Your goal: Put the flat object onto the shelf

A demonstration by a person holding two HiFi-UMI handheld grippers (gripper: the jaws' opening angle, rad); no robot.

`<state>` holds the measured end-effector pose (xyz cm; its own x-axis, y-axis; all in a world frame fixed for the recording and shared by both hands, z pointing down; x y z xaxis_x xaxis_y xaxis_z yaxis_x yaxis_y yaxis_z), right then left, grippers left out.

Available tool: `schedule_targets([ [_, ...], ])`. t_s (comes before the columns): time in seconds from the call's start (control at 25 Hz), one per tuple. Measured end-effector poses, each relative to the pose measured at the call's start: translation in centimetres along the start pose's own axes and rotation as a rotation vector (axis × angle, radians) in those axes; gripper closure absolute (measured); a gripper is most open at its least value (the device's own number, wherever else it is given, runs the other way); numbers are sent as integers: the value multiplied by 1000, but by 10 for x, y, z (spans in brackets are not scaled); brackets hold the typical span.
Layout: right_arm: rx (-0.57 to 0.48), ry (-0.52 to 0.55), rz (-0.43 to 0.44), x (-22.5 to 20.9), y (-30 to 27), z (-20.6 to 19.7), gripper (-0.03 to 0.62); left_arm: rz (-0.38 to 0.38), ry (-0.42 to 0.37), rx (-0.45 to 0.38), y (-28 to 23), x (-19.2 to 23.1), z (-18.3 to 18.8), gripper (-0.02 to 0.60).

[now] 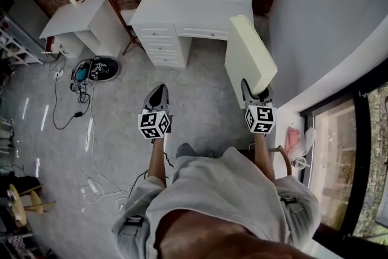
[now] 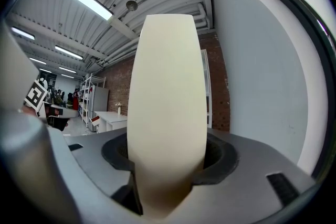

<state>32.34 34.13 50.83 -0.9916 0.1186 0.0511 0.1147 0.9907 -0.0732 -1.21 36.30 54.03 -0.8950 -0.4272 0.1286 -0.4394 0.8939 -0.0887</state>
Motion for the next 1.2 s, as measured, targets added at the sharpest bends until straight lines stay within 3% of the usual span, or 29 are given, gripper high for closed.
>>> schedule_targets([
  [0.6, 19, 15, 16, -3, -38, -9, 316, -8, 22, 9, -38, 9, -11, 566],
  [1.2, 34, 39, -16, 16, -157, -4, 316, -60, 57, 11, -150, 88, -4, 566],
])
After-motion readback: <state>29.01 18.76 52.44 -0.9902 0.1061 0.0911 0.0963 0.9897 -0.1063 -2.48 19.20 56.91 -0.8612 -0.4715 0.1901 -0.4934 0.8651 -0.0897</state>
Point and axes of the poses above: the fingertips, and each gripper's own axes: y backward along the fingers, x to its left, z out of its top, the point moved 1 cm from there along y, backward along the fingers, and after that the axes turned 10 degrees about -z, right-handed, at the moved point
